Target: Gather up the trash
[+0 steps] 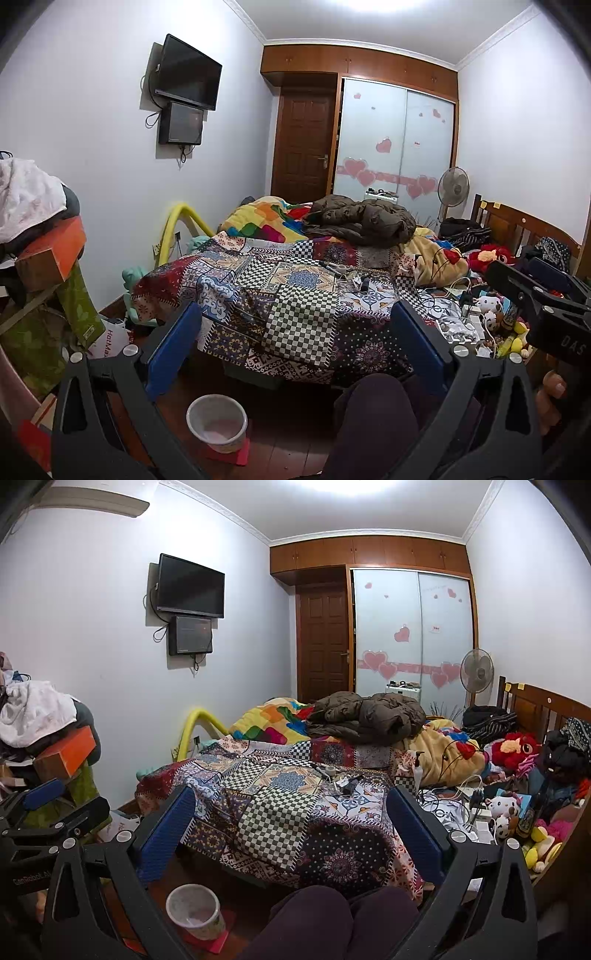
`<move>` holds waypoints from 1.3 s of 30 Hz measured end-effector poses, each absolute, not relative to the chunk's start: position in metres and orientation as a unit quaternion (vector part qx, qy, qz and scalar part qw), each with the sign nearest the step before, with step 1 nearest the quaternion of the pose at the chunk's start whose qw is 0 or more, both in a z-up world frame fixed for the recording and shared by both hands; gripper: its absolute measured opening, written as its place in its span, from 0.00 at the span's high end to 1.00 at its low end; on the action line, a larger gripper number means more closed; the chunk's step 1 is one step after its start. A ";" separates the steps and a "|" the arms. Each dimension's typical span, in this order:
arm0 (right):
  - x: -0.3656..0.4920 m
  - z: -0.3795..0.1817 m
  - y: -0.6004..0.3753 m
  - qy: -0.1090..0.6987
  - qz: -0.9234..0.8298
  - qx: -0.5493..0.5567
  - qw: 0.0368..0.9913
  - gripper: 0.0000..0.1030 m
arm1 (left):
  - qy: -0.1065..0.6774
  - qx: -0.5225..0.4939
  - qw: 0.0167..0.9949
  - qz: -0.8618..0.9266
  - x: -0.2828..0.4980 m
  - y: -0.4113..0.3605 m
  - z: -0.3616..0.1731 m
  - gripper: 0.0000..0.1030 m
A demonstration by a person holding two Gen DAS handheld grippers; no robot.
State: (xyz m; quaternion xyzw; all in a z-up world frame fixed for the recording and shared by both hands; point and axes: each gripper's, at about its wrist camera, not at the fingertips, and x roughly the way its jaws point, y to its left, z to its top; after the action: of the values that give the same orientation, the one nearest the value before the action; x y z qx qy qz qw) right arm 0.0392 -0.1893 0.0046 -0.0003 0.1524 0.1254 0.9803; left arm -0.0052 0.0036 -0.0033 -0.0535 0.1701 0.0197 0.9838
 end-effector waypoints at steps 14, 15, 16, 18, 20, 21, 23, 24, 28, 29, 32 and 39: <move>0.039 0.005 -0.191 0.153 0.125 0.000 0.980 0.00 | 0.168 -0.053 0.984 0.019 -0.006 0.002 -0.004 0.00; 0.039 0.006 -0.191 0.153 0.125 0.000 0.980 0.00 | 0.168 -0.052 0.984 0.019 -0.007 0.002 -0.004 0.00; 0.040 0.007 -0.191 0.153 0.125 0.001 0.980 0.00 | 0.168 -0.051 0.984 0.020 -0.007 0.001 -0.004 0.00; 0.039 0.007 -0.192 0.153 0.125 0.001 0.980 0.00 | 0.169 -0.048 0.984 0.019 -0.008 0.000 -0.004 0.00; 0.039 0.006 -0.192 0.153 0.125 0.001 0.980 0.00 | 0.168 -0.046 0.985 0.020 -0.009 -0.001 -0.004 0.00; 0.039 0.007 -0.192 0.154 0.125 0.001 0.980 0.00 | 0.167 -0.046 0.985 0.020 -0.009 -0.002 -0.004 0.00; 0.040 0.005 -0.193 0.154 0.124 0.001 0.980 0.00 | 0.167 -0.046 0.985 0.019 -0.009 -0.002 -0.004 0.00; 0.040 0.005 -0.193 0.154 0.124 0.001 0.980 0.00 | 0.167 -0.046 0.985 0.018 -0.008 -0.003 -0.004 0.00; 0.043 0.003 -0.196 0.157 0.121 0.003 0.980 0.00 | 0.164 -0.041 0.986 0.016 -0.003 -0.006 -0.003 0.00; 0.045 0.003 -0.197 0.159 0.121 0.005 0.980 0.00 | 0.164 -0.041 0.986 0.015 -0.001 -0.006 -0.003 0.00; 0.053 0.002 -0.201 0.164 0.117 0.009 0.979 0.00 | 0.161 -0.039 0.986 0.014 0.007 -0.005 -0.001 0.00; 0.090 0.001 -0.218 0.173 0.081 0.001 0.982 0.00 | 0.158 -0.039 0.986 0.015 0.049 -0.008 0.002 0.00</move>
State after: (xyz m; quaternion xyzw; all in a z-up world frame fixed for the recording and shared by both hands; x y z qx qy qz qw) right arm 0.0895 -0.2182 0.0009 0.0015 0.1732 0.0812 0.9815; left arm 0.0492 -0.0083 0.0021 -0.0388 0.1585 0.0154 0.9865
